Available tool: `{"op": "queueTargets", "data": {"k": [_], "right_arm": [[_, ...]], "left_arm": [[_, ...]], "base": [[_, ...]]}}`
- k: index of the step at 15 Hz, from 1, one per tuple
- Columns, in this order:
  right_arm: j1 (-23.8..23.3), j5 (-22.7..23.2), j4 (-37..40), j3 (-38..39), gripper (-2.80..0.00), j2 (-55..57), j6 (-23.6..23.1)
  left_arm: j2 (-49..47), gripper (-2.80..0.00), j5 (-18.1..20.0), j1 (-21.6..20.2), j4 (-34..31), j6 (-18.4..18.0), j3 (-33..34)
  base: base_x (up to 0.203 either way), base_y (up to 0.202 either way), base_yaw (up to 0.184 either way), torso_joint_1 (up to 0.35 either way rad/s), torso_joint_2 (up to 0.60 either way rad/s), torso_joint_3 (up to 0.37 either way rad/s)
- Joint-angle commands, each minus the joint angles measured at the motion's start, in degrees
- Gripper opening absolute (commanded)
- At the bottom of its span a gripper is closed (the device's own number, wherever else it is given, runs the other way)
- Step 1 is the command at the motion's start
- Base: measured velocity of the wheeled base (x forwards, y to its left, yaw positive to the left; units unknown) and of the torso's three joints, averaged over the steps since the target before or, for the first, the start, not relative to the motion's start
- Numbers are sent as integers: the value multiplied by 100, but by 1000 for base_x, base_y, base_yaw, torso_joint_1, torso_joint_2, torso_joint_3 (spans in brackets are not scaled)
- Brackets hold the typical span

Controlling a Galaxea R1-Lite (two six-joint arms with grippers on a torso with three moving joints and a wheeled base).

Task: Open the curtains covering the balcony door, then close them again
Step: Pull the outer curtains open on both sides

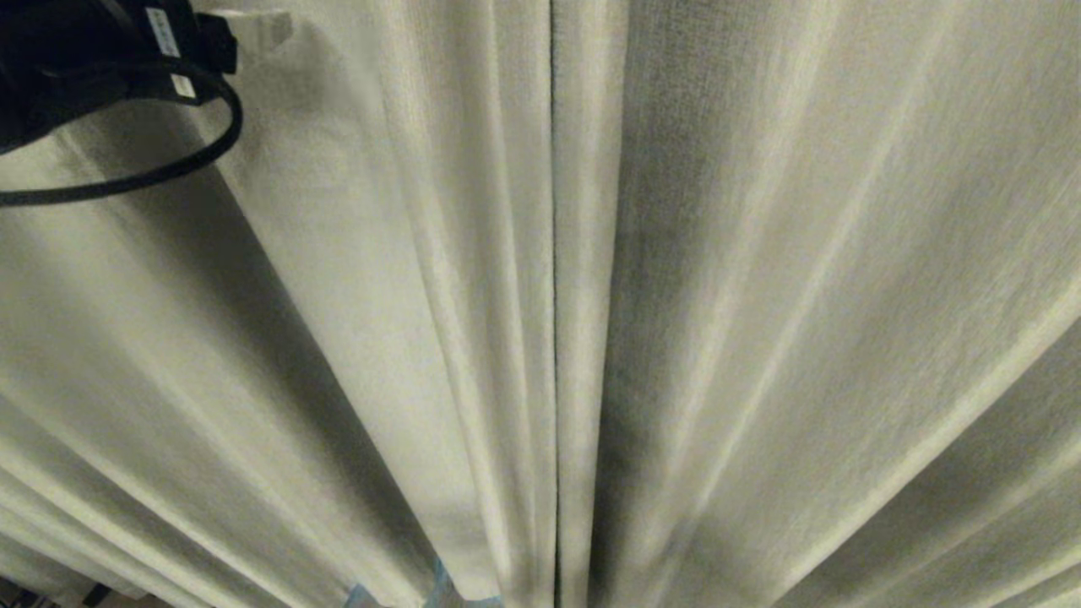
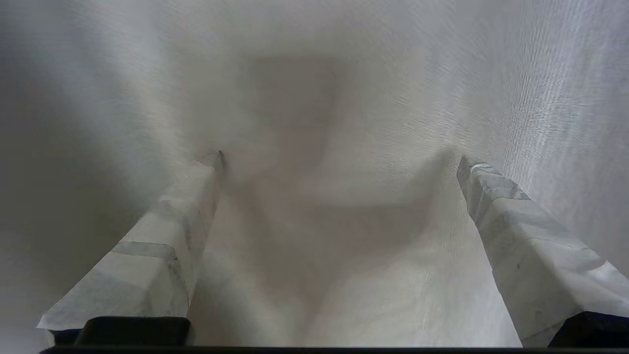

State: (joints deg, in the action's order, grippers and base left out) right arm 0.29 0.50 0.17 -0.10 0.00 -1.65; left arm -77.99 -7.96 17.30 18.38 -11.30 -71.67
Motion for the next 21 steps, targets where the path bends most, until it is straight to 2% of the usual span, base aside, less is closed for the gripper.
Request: {"op": "queueTargets", "data": {"k": [1,5,7,12,17,18,19,21], "right_arm": [[0,3,1,1,-280,0,-2],[4,3,1,1,-280,0,-2],[-1,3,1,1,-280,0,-2],[6,3,1,1,-280,0,-2],[3,3,1,1,-280,0,-2],[6,3,1,1,-280,0,-2],[-3,3,1,1,-280,0,-2],[0,3,1,1,-280,0,-2]], "left_arm": [[631,0,-169,-11,-446,-4,-11],[717,0,-141,-409,-593,27,-14],[624,0,-39,-414,-582,120,-16],[149,0,582,-412,75,553,-93],[-299,0,616,-539,344,664,-270],[-398,-198,619,-608,463,669,-297],[-481,-280,620,-660,604,672,-317],[-567,-280,629,-745,727,673,-348]], "base": [[0,0,0,0,0,0],[0,0,0,0,0,0],[0,0,0,0,0,0],[0,0,0,0,0,0],[0,0,0,0,0,0],[0,0,0,0,0,0],[0,0,0,0,0,0],[0,0,0,0,0,0]]}}
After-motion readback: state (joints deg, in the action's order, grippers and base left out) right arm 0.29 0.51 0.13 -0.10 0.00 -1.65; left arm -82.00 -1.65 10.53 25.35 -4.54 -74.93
